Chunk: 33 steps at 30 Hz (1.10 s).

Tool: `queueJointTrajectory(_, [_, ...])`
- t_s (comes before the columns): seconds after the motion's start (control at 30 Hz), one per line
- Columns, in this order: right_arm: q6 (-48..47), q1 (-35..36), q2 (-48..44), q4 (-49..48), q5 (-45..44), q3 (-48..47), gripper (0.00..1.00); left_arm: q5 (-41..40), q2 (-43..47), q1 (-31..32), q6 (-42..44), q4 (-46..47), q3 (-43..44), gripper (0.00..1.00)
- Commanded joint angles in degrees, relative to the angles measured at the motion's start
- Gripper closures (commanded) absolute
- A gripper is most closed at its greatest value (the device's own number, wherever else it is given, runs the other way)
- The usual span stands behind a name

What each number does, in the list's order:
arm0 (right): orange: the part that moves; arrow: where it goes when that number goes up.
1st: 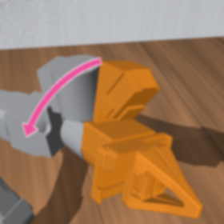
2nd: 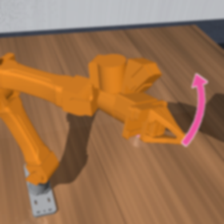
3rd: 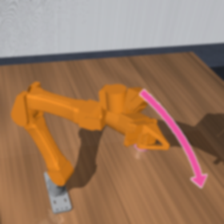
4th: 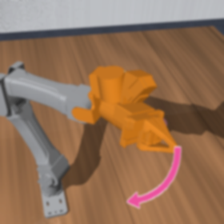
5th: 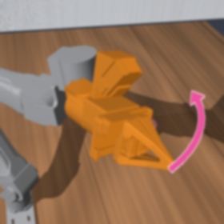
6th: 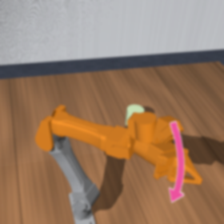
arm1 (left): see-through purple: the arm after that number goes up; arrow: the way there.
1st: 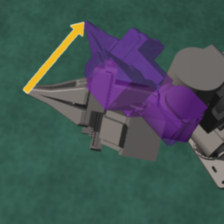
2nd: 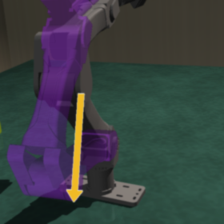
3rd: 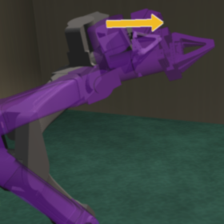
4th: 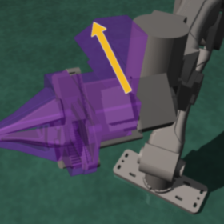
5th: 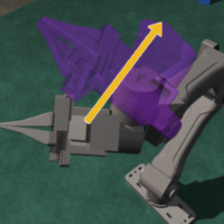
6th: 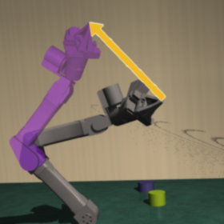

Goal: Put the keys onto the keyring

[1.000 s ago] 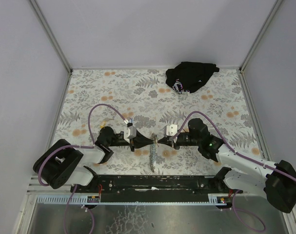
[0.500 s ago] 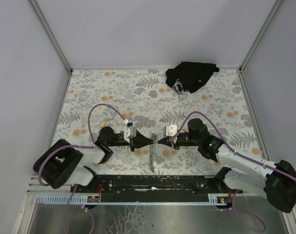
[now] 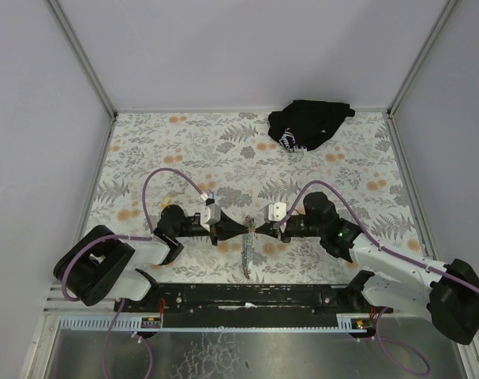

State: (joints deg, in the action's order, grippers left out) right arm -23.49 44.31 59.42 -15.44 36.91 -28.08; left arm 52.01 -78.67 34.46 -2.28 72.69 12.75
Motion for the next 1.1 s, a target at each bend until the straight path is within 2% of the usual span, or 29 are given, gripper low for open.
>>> queueJointTrajectory(0.0, [-0.59,0.86,0.08,-1.17,0.25,-1.46,1.0,-1.1,-0.08,0.26,0.48,4.07,1.4,1.0])
queueJointTrajectory(1.07, [-0.51,0.95,-0.86,-1.97,-3.84,-0.47,1.0,-1.4,0.34,0.28,0.79,2.96,1.58,1.0])
